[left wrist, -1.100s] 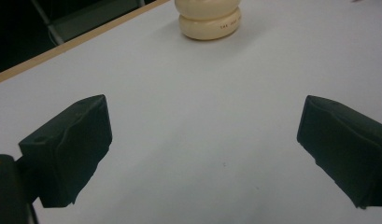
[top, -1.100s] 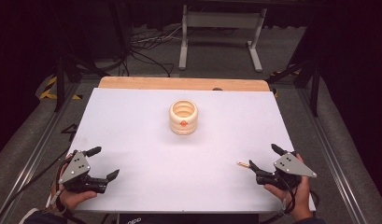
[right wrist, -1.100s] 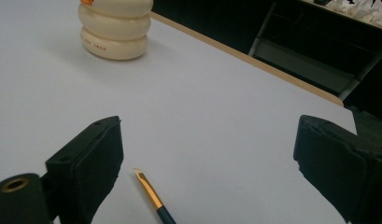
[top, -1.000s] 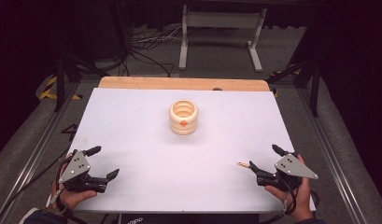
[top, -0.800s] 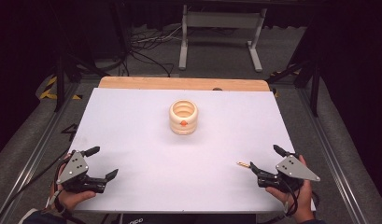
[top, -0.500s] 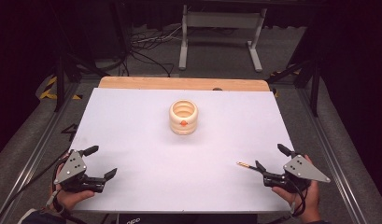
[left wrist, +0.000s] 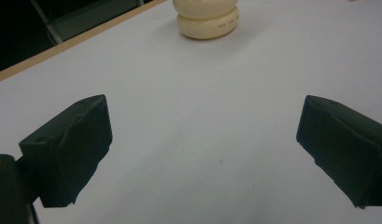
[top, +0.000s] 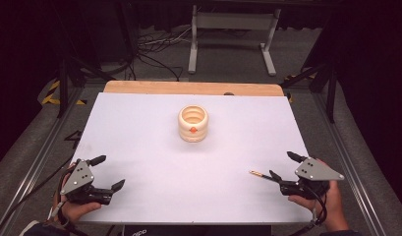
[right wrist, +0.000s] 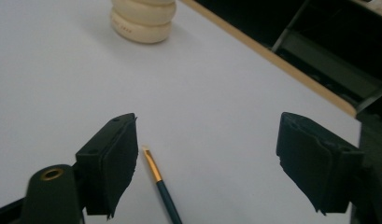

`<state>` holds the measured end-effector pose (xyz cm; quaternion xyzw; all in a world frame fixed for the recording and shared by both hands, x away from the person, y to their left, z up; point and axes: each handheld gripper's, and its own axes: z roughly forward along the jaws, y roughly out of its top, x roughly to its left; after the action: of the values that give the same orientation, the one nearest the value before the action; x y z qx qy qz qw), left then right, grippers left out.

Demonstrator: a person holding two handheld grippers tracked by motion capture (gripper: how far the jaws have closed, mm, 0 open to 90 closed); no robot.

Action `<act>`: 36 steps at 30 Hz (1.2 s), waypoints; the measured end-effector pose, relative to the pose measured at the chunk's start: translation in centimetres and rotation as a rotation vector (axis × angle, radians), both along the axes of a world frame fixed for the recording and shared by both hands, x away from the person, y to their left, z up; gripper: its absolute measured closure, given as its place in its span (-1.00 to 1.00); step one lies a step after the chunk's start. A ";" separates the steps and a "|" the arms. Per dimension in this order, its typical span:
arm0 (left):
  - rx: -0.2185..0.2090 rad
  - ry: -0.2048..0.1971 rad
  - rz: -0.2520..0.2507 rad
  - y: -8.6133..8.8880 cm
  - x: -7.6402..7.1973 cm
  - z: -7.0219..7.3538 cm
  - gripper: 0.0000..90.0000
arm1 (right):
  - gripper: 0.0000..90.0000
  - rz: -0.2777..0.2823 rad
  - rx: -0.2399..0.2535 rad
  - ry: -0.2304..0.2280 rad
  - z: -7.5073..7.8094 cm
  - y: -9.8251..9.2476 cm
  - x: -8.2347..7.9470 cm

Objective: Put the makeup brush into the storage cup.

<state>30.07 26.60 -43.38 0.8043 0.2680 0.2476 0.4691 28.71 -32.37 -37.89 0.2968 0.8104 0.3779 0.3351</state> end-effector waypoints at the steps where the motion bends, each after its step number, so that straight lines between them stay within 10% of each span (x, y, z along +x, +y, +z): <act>1: 0.004 -0.001 -0.002 -0.1 0.0 0.0 -0.91 | -0.51 0.017 -0.022 0.037 -0.1 0.2 0.4; 8: 0.005 0.006 -0.008 -0.2 0.0 -0.1 -0.91 | -0.44 0.053 -0.167 0.221 -1.4 1.1 2.7; 21: 0.014 0.022 -0.027 -0.4 0.1 -0.3 -0.90 | 0.09 0.144 -0.393 0.397 -2.1 3.2 5.8; 36: 0.023 0.031 -0.040 -0.4 0.2 -0.4 -0.90 | 0.54 0.185 -0.496 0.545 -4.0 4.7 8.2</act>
<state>30.30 26.22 -43.77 0.8184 0.2565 0.2289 0.4606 36.94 -27.68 -41.92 0.2216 0.9601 0.1059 0.1335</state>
